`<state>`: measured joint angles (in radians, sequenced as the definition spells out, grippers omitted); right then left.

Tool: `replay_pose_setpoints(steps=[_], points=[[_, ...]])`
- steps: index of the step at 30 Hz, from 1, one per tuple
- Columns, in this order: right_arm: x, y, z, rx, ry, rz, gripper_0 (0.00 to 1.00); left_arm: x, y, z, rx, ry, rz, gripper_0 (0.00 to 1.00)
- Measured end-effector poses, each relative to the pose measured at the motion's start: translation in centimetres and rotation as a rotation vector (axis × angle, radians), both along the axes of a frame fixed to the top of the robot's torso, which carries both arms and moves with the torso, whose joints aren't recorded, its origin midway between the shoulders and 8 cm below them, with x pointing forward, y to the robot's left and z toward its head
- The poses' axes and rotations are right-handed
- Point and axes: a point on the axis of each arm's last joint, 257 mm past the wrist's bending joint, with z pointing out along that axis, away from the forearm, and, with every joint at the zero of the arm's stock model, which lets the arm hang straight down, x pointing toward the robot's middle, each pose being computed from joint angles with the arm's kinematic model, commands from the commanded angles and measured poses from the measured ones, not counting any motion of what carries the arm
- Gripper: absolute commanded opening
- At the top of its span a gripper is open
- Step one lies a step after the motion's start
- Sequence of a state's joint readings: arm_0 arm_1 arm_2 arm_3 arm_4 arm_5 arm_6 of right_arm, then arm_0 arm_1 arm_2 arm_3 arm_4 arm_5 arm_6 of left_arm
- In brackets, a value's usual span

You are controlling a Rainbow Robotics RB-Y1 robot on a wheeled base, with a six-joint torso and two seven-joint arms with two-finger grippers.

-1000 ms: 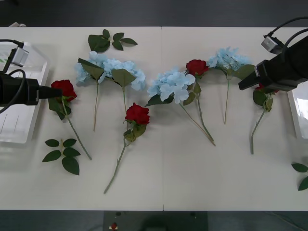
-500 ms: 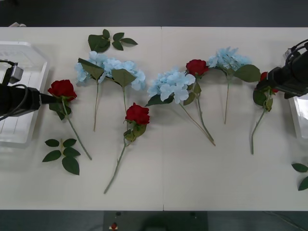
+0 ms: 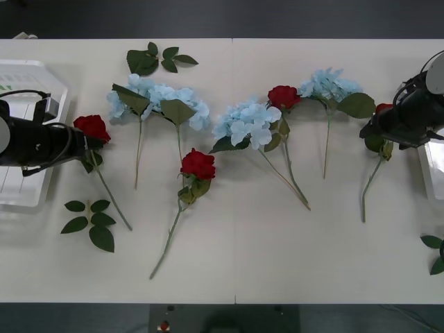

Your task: Put the red flowers into the right box and the blue flowers into the left box

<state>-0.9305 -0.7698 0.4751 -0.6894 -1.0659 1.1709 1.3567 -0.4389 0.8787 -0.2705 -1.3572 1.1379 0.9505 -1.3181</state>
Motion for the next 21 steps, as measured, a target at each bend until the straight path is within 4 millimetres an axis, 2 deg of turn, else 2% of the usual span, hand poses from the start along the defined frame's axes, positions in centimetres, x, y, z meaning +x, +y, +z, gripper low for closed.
replay_pose_setpoints(steps=[7,13,14,15,16,17,18,19,20,21], points=[[-0.8,-0.2,-2.0,-0.015,0.038,-0.017,1.0,1.0,-1.4,-0.8,0.058,-0.007,-0.02,1.0],[-0.9,-0.7,-3.5,-0.03,0.04,-0.039,1.0,0.8,-1.9,-2.9,0.063,0.02,-0.009,1.0],[-1.0,-0.7,-3.7,-0.033,0.042,-0.04,0.97,0.8,-2.0,-3.2,0.059,0.025,-0.007,0.98],[-1.1,-0.6,-3.9,-0.036,0.045,-0.038,0.77,0.7,-2.1,-3.5,0.056,0.029,-0.005,0.87],[-1.1,-0.6,-4.1,-0.038,0.047,-0.038,0.53,0.7,-2.1,-3.6,0.059,0.03,-0.005,0.69],[-1.1,-0.5,-4.2,-0.04,0.049,-0.036,0.43,0.7,-2.1,-3.7,0.066,0.03,-0.005,0.6],[-1.1,-0.4,-4.2,-0.04,0.05,-0.034,0.23,0.7,-2.0,-3.8,0.071,0.029,-0.005,0.38],[-1.1,-0.4,-4.2,-0.04,0.05,-0.034,0.16,0.8,-2.0,-3.8,0.074,0.029,-0.005,0.26],[-1.1,-0.4,-4.2,-0.04,0.05,-0.034,0.01,0.7,-2.0,-3.8,0.074,0.029,-0.005,0.04],[-1.1,-0.4,-4.2,-0.04,0.05,-0.034,0.0,0.7,-1.9,-3.8,0.074,0.029,-0.004,0.0]])
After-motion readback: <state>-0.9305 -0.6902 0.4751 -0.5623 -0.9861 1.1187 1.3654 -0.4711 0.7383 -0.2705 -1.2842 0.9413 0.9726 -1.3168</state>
